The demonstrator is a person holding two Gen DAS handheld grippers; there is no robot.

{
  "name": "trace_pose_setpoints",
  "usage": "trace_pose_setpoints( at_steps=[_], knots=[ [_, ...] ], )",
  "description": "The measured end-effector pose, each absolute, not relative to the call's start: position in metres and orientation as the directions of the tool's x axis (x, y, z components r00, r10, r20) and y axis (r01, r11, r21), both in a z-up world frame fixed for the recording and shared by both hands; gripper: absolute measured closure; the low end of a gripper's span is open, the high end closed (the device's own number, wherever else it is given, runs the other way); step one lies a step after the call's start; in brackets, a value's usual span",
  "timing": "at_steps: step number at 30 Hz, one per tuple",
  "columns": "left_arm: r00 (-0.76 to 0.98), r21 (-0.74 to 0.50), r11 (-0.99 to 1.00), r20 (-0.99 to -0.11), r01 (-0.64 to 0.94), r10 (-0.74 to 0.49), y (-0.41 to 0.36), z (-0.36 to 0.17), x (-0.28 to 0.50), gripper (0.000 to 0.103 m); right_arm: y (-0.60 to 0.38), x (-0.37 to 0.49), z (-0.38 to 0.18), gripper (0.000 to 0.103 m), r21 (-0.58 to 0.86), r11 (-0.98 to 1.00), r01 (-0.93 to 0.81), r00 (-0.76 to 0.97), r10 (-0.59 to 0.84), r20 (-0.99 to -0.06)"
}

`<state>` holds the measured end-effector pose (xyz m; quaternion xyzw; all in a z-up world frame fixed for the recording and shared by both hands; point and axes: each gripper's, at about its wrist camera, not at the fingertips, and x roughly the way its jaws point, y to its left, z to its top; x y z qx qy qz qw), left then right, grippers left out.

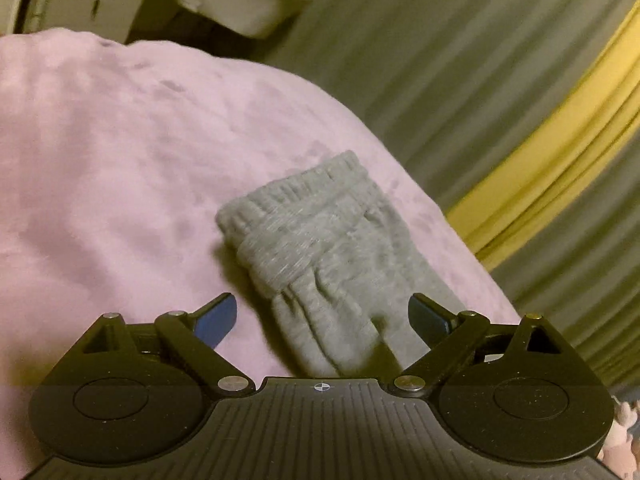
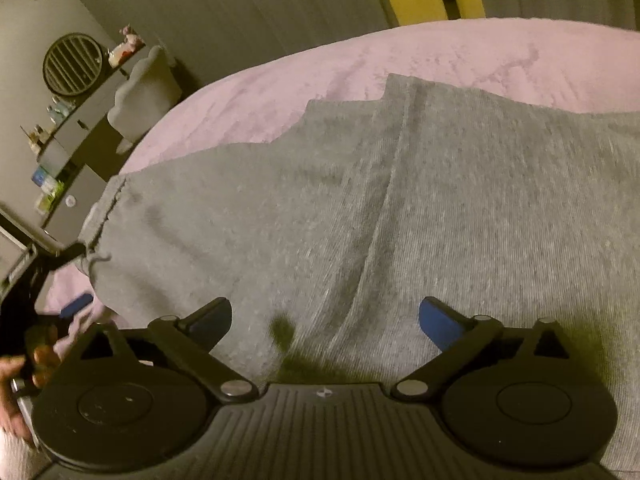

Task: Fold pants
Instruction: 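Grasp the ribbed leg cuffs with left gripper and lift them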

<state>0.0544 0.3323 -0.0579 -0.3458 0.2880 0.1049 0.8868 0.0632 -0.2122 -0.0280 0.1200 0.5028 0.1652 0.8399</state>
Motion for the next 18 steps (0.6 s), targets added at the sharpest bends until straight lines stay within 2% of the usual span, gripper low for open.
trace_pose_setpoints(
  at_steps=[2, 5, 10, 13, 18],
  knots=[
    [0.797, -0.536, 0.748, -0.603, -0.392, -0.015, 0.335, -0.062, 0.062, 0.007, -0.210, 0.061, -0.027, 0.001, 0.343, 0.925, -0.162, 0.442, 0.378, -0.813],
    [0.809, -0.556, 0.744, -0.587, -0.371, -0.035, 0.342, -0.072, 0.080, 0.008, -0.204, 0.059, -0.027, 0.000, 0.308, 0.936, -0.173, 0.444, 0.353, -0.824],
    [0.807, -0.645, 0.650, -0.585, -0.402, -0.081, 0.358, -0.078, 0.097, 0.007, -0.205, 0.057, -0.024, 0.000, 0.302, 0.936, -0.178, 0.444, 0.350, -0.825],
    [0.830, -0.665, 0.652, -0.549, -0.365, -0.095, 0.356, -0.073, 0.095, 0.007, -0.209, 0.056, -0.025, 0.000, 0.328, 0.930, -0.164, 0.451, 0.366, -0.814],
    [0.861, -0.622, 0.730, -0.501, -0.283, -0.093, 0.346, -0.080, 0.091, 0.007, -0.208, 0.056, -0.026, 0.000, 0.332, 0.930, -0.156, 0.459, 0.366, -0.810]
  ],
)
